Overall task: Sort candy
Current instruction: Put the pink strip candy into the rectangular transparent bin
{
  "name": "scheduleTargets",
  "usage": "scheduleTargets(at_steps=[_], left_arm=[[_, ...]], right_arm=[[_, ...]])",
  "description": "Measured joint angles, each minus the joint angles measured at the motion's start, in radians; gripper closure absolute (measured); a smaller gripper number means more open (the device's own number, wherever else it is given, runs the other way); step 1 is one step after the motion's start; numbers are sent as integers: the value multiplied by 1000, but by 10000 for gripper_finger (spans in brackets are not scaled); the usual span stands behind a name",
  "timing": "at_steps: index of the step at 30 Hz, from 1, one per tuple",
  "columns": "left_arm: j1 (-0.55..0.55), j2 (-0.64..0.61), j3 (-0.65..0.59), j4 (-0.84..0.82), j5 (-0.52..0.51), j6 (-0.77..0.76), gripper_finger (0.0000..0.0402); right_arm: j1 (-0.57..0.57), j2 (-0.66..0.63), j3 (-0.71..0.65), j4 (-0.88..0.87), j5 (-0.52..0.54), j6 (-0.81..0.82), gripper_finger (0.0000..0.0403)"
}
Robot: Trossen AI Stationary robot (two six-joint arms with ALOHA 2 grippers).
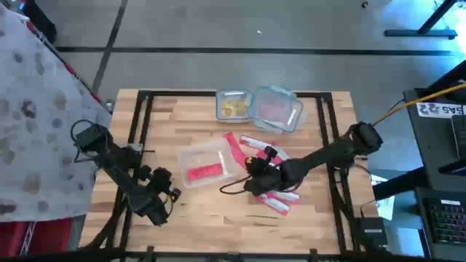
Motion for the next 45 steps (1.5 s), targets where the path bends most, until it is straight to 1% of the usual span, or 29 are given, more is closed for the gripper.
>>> scheduleTargets(at_steps=[2, 4, 7, 9, 12, 14, 17, 19, 22, 25, 30, 31, 32, 35, 38, 45], left_arm=[[0, 0, 0, 0, 0, 0, 402], [0, 0, 0, 1, -3, 0, 402], [0, 0, 0, 3, -10, 0, 402], [-2, 0, 0, 6, -24, 0, 402], [-2, 0, 0, 18, -30, 7, 402], [-2, 0, 0, 25, -33, 7, 402], [-2, 0, 0, 27, -34, 7, 402], [-2, 0, 0, 25, -34, 7, 402], [-2, 0, 0, 26, -34, 7, 402], [-1, 0, 0, 26, -36, 7, 402], [-1, 0, 0, 26, -37, 7, 402], [-1, 0, 0, 26, -37, 7, 402], [-1, 0, 0, 26, -37, 7, 402], [-1, 0, 0, 26, -37, 7, 402], [-1, 0, 0, 26, -37, 7, 402], [-1, 0, 0, 26, -37, 7, 402]], right_arm=[[-17, 5, -7, 11, -71, 6, 390], [-29, 13, -29, 46, -110, -1, 366], [-46, 19, -75, 81, -162, -17, 310], [-56, 19, -110, 138, -188, -19, 270], [-64, 18, -182, 215, -199, -18, 219], [-77, 19, -229, 285, -201, 0, 199], [-84, 18, -301, 356, -207, 35, 189], [-84, 16, -327, 392, -204, 52, 196], [-81, 12, -356, 408, -198, 72, 225], [-80, 12, -366, 410, -199, 87, 273], [-80, 13, -367, 431, -199, 66, 375], [-80, 13, -367, 434, -198, 60, 388], [-80, 13, -367, 435, -197, 57, 394], [-80, 16, -345, 415, -197, 53, 394], [-80, 21, -298, 361, -189, 11, 401], [-73, 21, -116, 78, -95, -39, 403]])
